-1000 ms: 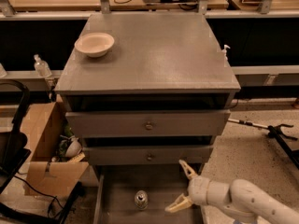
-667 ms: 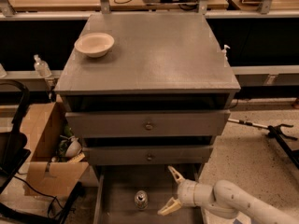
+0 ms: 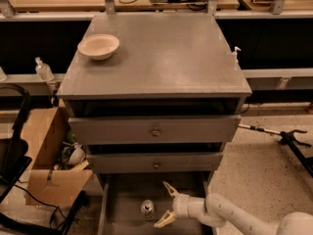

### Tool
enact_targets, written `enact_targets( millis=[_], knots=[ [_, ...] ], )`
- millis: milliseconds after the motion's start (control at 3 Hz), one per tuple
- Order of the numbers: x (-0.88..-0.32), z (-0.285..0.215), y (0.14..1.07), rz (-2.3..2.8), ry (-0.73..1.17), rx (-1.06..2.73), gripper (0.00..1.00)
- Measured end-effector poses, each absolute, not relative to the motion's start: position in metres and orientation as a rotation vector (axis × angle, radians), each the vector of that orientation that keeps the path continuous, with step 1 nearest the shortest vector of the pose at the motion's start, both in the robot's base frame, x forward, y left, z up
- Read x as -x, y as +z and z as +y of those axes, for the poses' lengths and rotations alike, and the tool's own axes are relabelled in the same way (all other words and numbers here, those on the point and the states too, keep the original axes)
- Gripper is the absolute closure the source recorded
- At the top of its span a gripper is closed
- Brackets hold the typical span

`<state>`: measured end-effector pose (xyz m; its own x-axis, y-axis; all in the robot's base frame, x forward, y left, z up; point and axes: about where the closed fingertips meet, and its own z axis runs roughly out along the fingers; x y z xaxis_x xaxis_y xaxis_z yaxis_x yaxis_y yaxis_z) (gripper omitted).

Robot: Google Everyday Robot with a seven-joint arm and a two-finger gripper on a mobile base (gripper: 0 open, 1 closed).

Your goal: Pick 7up can from bottom drawer and place on counter

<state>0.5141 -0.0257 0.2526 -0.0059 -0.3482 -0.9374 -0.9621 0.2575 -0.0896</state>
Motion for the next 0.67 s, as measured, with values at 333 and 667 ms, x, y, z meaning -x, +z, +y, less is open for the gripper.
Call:
enact_targets(
  millis=[333,667],
  knots=[
    [-0.52,-0.002,0.217,1.526,0.836,1.249,0.0],
    [-0.517,0.026,0.19,1.518,0.902,1.252,0.18]
  ],
)
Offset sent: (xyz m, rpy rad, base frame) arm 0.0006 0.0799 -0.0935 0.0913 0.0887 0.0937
